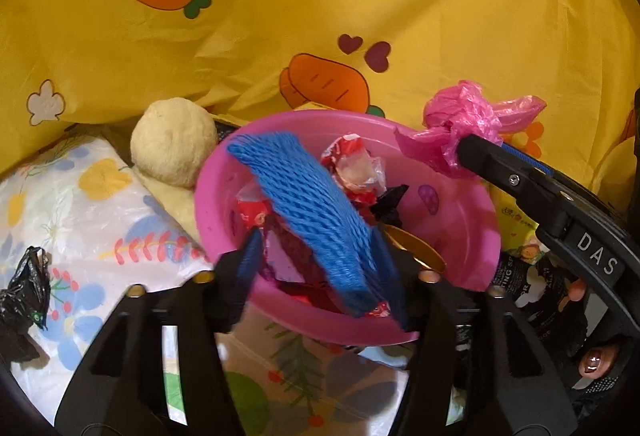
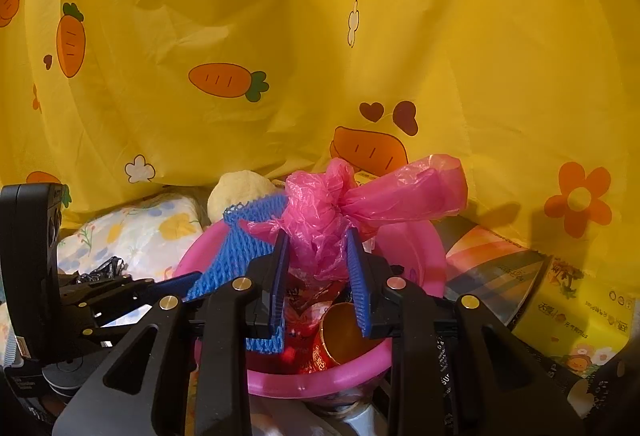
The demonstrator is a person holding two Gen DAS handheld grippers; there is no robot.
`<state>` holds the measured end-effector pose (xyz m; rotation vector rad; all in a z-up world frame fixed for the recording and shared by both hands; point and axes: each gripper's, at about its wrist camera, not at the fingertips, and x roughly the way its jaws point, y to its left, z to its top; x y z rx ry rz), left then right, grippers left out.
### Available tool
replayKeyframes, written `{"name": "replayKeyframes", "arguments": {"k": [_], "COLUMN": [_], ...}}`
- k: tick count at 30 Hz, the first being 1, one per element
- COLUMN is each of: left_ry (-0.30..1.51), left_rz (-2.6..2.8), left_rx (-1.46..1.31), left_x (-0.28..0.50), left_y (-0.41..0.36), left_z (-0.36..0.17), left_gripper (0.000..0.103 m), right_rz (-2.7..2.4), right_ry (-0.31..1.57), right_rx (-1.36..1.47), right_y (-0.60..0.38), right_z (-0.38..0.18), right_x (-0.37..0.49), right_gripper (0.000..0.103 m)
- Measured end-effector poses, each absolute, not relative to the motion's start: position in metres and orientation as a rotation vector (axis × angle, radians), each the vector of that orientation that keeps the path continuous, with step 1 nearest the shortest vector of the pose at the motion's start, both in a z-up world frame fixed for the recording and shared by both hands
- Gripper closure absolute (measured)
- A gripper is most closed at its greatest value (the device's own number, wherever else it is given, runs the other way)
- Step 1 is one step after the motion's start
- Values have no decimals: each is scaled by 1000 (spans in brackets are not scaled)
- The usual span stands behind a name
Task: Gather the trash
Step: 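Open both tools to drop the mesh and pink bag into the bucket, then move both tools back toward the white-and-orange cup and black bag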
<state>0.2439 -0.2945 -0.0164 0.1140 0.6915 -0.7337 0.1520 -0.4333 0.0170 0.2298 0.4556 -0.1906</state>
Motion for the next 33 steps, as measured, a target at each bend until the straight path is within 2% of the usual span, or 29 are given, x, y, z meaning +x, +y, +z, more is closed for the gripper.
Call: {"name": "replayKeyframes", "arguments": {"k": [2,4,6,11,20,33], "left_ry": [667,649,628,541,511,510], "left_rz": [-695,-657,-620,-518,-401,-264], "left_rx": [81,51,14,-29,-38,-29], "left_x": [244,246,245,235,213,183], "left_y": [-280,-265,-248,-210,-165,-106], "left_z": [-12,-8,-3,13,19,8], "left_gripper": [22,18,14,7,6,6], "right_rz": [-187,-179,-179,-186,-238,-170], "right_ry": [456,457,455,440,386,388], "right_rx": [233,235,242,268,231,196], "right_y": [-434,-434,-434,-434,-410,-351], "right_z": [16,16,16,19,27,18], "right_x": [153,155,156,150,126,109], "right_gripper": [72,69,52,38,18,10]}}
